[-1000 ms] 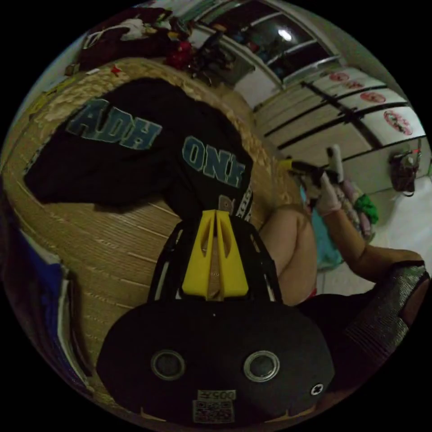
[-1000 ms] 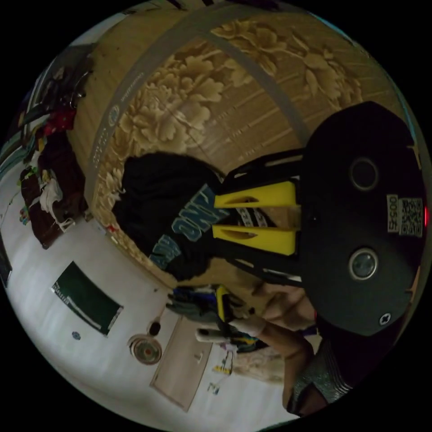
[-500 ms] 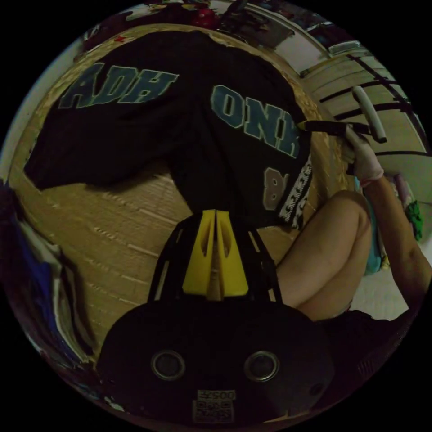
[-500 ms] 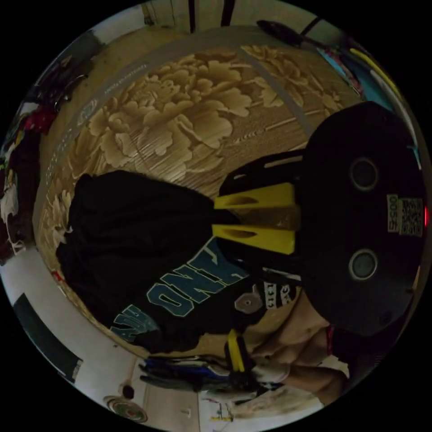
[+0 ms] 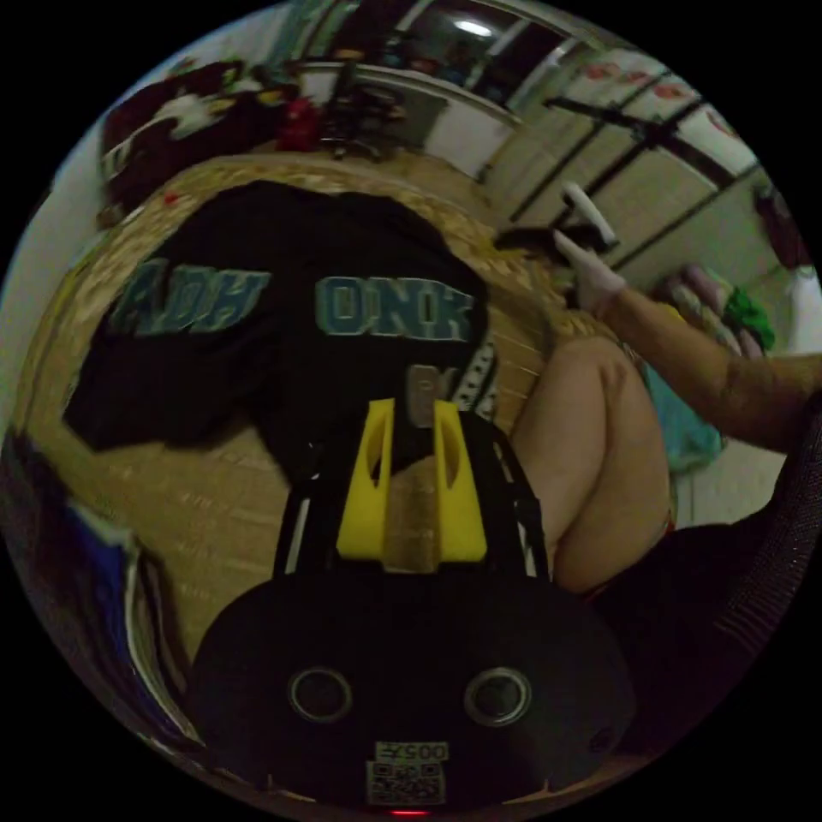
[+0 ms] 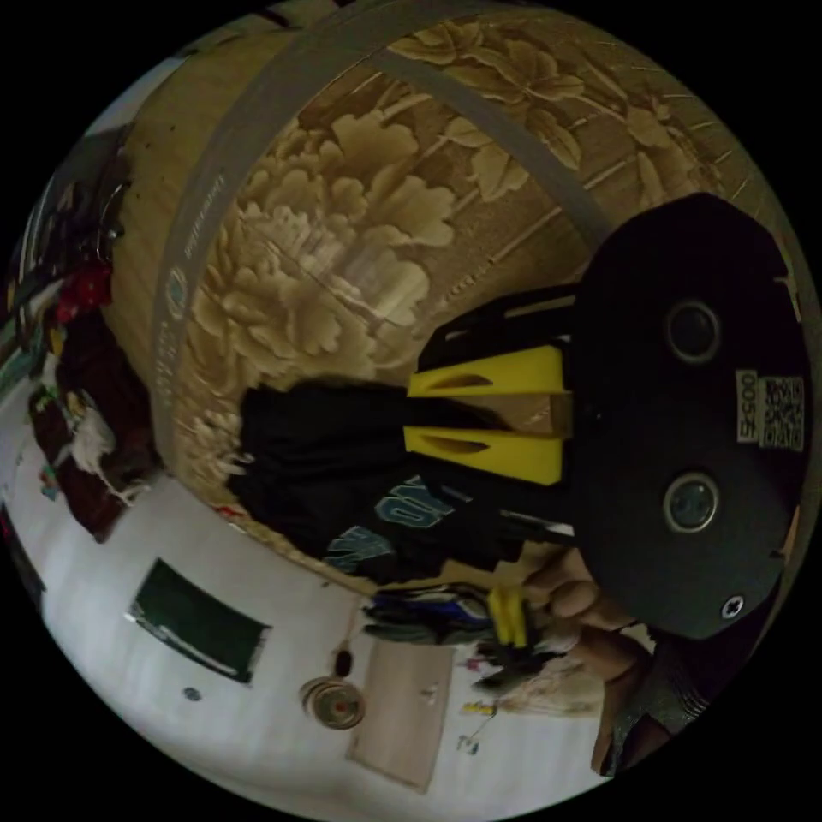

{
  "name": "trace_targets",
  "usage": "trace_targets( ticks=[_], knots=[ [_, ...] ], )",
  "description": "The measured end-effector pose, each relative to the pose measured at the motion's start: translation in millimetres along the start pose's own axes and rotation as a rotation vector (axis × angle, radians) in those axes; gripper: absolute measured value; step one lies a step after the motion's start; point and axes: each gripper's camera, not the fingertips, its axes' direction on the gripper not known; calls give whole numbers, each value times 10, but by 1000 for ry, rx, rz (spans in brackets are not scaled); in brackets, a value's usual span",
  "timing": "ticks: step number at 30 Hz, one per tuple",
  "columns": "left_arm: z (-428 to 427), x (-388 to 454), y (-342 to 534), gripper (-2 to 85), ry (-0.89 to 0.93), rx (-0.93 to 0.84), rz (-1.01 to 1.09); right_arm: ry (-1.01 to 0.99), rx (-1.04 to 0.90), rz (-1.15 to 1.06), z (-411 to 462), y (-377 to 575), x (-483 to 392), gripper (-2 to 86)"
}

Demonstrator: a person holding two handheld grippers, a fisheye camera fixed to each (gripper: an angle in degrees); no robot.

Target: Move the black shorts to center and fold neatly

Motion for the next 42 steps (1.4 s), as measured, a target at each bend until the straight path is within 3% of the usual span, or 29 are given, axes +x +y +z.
trace_targets(
  ticks=[6, 14, 18, 26, 29, 32, 38, 42],
  knots=[
    [950, 165, -537, 106, 116, -251, 69, 25, 30, -39, -99, -576, 229, 85],
    [1171, 88, -718, 38, 53, -346, 88, 92, -111, -70, 364, -1294, 233, 81],
    [1078, -24, -668, 33, 30, -353, 72, 159, -122, -69, 384, -1308, 226, 12],
    [918, -229, -622, 29, -58, -423, 142, 303, 24, 56, -290, -504, 625, -3],
    [890, -323, -603, 26, 33, -478, 165, 206, 16, 179, -424, -119, 924, -4],
    [714, -432, -566, 25, 155, -404, 131, 43, 75, 271, -610, 88, 1149, -5],
    [272, -612, -472, 18, 261, -251, 74, 7, 135, 277, -803, 277, 1124, -4],
    [310, -759, -467, 17, 395, -326, 17, 78, 30, 287, -649, 263, 1136, 6]
  ],
)
